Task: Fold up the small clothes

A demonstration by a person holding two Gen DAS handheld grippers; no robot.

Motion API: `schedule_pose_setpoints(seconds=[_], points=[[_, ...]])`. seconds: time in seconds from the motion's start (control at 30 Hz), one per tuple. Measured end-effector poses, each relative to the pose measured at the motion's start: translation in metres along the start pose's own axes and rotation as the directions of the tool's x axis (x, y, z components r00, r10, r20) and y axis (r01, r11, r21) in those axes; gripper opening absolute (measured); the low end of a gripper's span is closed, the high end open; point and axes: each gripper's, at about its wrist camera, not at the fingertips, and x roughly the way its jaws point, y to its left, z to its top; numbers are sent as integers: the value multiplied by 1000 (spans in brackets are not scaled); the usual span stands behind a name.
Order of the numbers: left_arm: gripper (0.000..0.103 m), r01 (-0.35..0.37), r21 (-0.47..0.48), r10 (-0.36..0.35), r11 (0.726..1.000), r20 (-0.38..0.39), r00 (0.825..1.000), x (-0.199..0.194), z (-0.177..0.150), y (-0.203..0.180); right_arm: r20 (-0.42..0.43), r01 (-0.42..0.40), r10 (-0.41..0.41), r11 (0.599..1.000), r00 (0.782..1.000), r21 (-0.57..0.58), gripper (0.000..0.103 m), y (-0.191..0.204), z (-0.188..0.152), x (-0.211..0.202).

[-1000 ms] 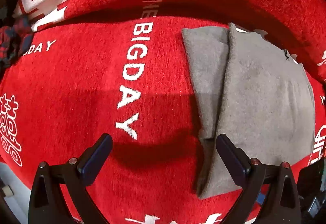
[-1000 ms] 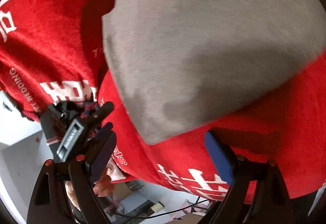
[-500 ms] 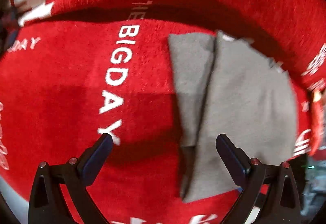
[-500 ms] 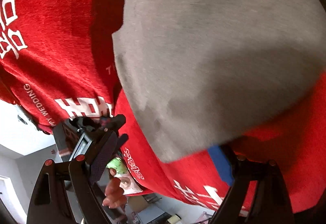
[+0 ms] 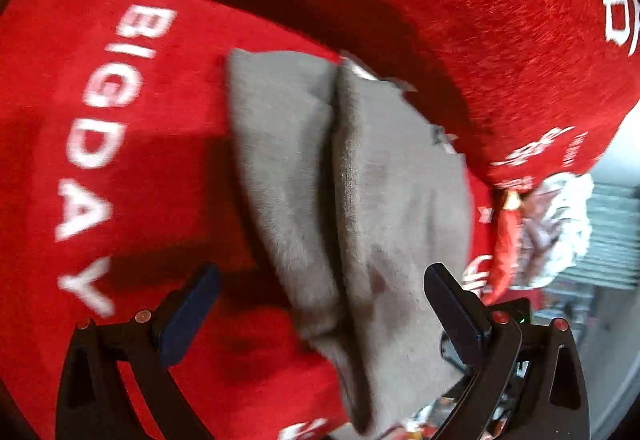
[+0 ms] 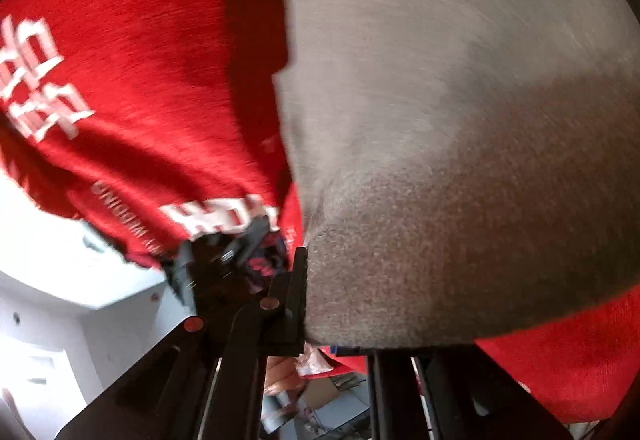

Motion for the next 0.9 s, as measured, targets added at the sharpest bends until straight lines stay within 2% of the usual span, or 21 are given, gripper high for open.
schedule_pose_setpoints(seconds=[0.1, 0.17, 0.27, 0.3, 0.33, 0.37, 0.4, 0.43, 0.47, 0.5, 0.53, 0.57, 0.6, 0.63, 0.67, 0.7, 0.73, 0.77, 0.8, 0.87, 0.9], points=[[101, 88, -30, -89, 996, -12, 996, 13, 11, -10, -16, -12, 11, 999, 1000, -43, 8, 15, 5, -6], [101, 99, -21, -99, 995, -8, 995, 20, 18, -23, -32, 19, -22, 996, 999, -83, 8, 19, 5, -5], [99, -5, 43, 6, 999, -11, 1000, 39, 25, -47, -71, 83, -92, 989, 993, -121, 8, 20, 4, 4], [86, -58, 72, 60, 996, -17, 998, 47, 25, -55, -87, 108, -119, 986, 989, -127, 8, 18, 2, 6], [79, -97, 91, 99, 991, -24, 995, 51, 25, -58, -111, 152, -169, 978, 979, -146, 9, 18, -1, 9], [74, -165, 120, 171, 979, -34, 985, 60, 24, -62, -144, 210, -238, 960, 961, -184, 13, 19, -5, 10], [74, -189, 131, 195, 973, -39, 980, 63, 24, -64, -163, 254, -292, 942, 942, -218, 15, 18, -9, 9], [74, -209, 144, 217, 967, -41, 975, 67, 22, -64, -185, 322, -379, 905, 907, -277, 22, 21, -13, 8], [74, -232, 160, 240, 960, -38, 970, 69, 19, -66, -194, 358, -430, 878, 882, -318, 28, 24, -15, 5], [74, -250, 171, 260, 953, -34, 965, 70, 16, -67, -187, 382, -468, 850, 864, -361, 28, 29, -16, -5], [74, -269, 178, 279, 946, -31, 960, 72, 15, -68, -163, 394, -479, 838, 862, -379, 28, 34, -14, -16], [67, -287, 180, 296, 941, -23, 955, 74, 13, -69, -138, 405, -485, 830, 863, -384, 28, 37, -10, -24], [52, -310, 182, 317, 933, -9, 948, 76, 13, -71, -87, 429, -496, 817, 864, -386, 28, 42, -4, -36], [45, -341, 186, 346, 922, 5, 938, 78, 11, -73, -13, 467, -510, 797, 860, -383, 27, 47, 7, -49], [37, -364, 185, 367, 913, 16, 930, 79, 11, -74, 41, 500, -526, 778, 849, -379, 19, 50, 16, -56], [31, -367, 179, 369, 913, 24, 929, 80, 11, -76, 97, 539, -546, 755, 832, -373, 14, 53, 29, -61], [28, -376, 175, 376, 910, 37, 926, 76, 13, -76, 124, 560, -558, 739, 820, -375, 9, 54, 37, -61], [27, -393, 182, 391, 901, 50, 919, 76, 12, -80, 159, 593, -583, 702, 796, -395, 9, 55, 45, -57], [24, -412, 191, 407, 891, 66, 911, 76, 10, -85, 174, 610, -599, 676, 782, -413, 9, 57, 50, -51], [22, -434, 208, 424, 876, 95, 901, 76, 6, -94, 182, 641, -647, 598, 741, -482, 8, 52, 58, -30], [22, -435, 210, 422, 876, 104, 900, 75, 5, -99, 181, 651, -666, 569, 723, -502, 7, 47, 57, -24]])
